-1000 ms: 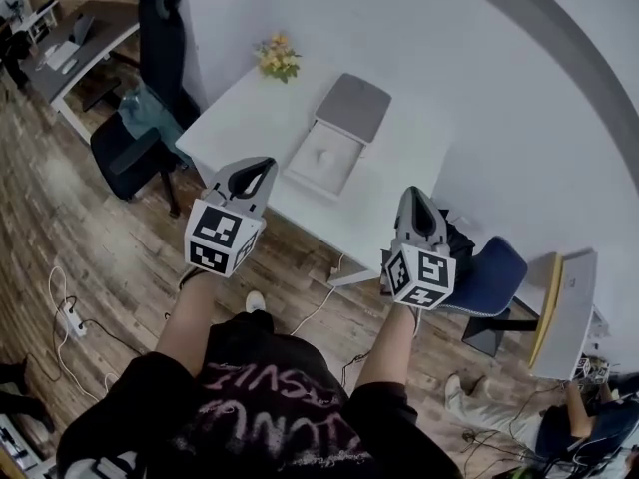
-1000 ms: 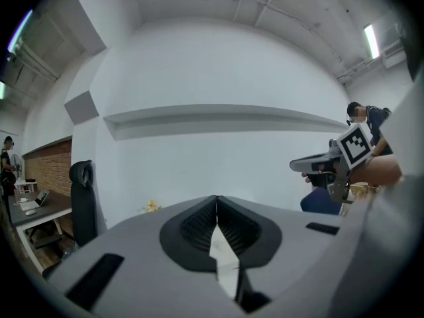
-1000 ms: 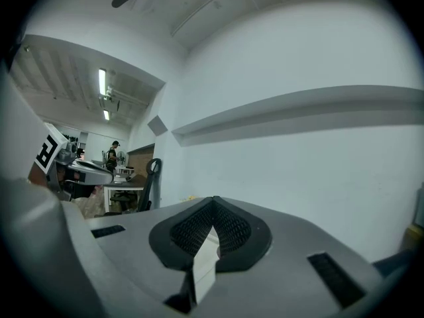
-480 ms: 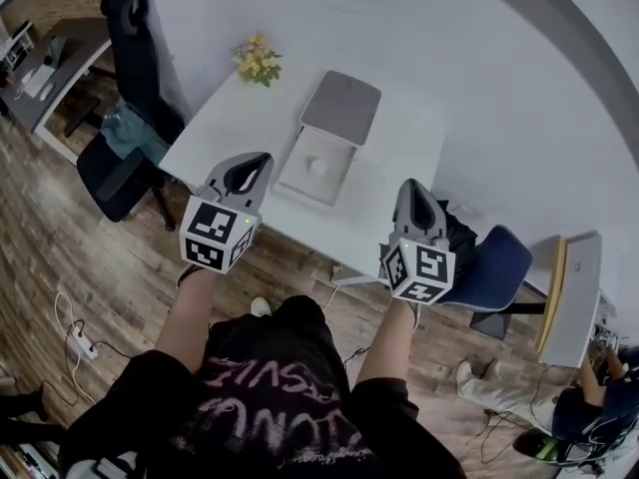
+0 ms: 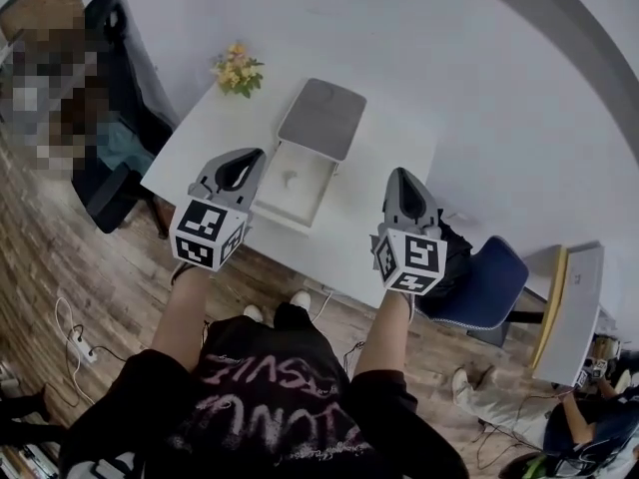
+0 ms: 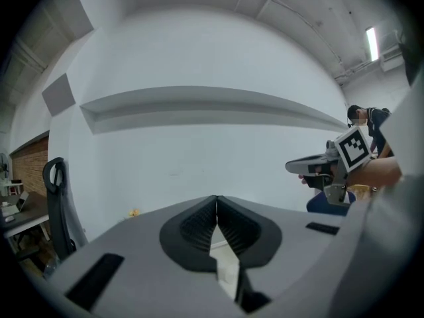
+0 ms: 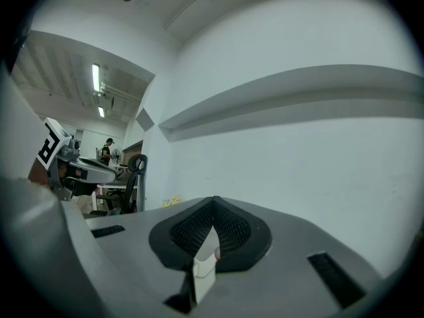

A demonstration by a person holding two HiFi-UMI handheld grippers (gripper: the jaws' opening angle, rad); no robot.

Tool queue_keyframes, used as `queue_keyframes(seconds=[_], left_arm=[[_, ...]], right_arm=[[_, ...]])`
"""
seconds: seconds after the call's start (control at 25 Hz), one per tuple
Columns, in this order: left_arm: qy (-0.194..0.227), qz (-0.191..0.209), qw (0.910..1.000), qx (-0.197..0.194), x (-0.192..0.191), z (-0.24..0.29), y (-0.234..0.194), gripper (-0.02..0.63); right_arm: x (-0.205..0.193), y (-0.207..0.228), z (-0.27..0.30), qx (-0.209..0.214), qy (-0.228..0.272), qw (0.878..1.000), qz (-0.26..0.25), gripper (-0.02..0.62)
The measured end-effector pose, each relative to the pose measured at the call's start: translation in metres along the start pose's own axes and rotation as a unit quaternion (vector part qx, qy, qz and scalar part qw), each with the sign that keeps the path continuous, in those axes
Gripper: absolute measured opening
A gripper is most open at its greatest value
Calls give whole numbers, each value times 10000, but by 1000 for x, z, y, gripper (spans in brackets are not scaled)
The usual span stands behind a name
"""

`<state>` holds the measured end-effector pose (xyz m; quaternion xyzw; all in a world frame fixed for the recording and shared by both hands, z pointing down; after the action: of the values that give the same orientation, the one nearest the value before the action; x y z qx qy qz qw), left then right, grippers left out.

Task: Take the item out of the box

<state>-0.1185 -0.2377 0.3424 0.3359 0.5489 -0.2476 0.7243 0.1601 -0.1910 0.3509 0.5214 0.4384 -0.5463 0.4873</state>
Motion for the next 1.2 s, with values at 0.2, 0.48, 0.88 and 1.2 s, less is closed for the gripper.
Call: queue_keyframes(seconds=[0.2, 0.48, 0.88, 1.2], left_arm=[[-82, 182, 9997, 115, 7, 31, 7, 2], [-155, 220, 9994, 223, 9, 47, 15, 2], [-173, 120, 9993, 319, 6, 55, 7, 2], [-158, 51, 9997, 152, -2, 66, -2, 2]], right_arm=[[-2, 25, 25, 192, 17, 9998, 42, 11], [-8, 41, 43, 367, -55, 9993, 50, 9], [-10, 39, 58, 473, -18, 9988, 109, 11], [-12, 39, 68, 316, 100, 9991, 246, 9]])
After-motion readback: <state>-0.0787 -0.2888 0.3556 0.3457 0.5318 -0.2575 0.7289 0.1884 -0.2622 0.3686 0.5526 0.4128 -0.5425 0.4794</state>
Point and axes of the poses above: the fingertips, and each gripper's own axes: z forward along the fingers, y to its right, x out of its top, the point moved 7 cm from there along -z, backward along the fingers, and after that the axes turned 6 degrees about z, right-handed, at the moved point
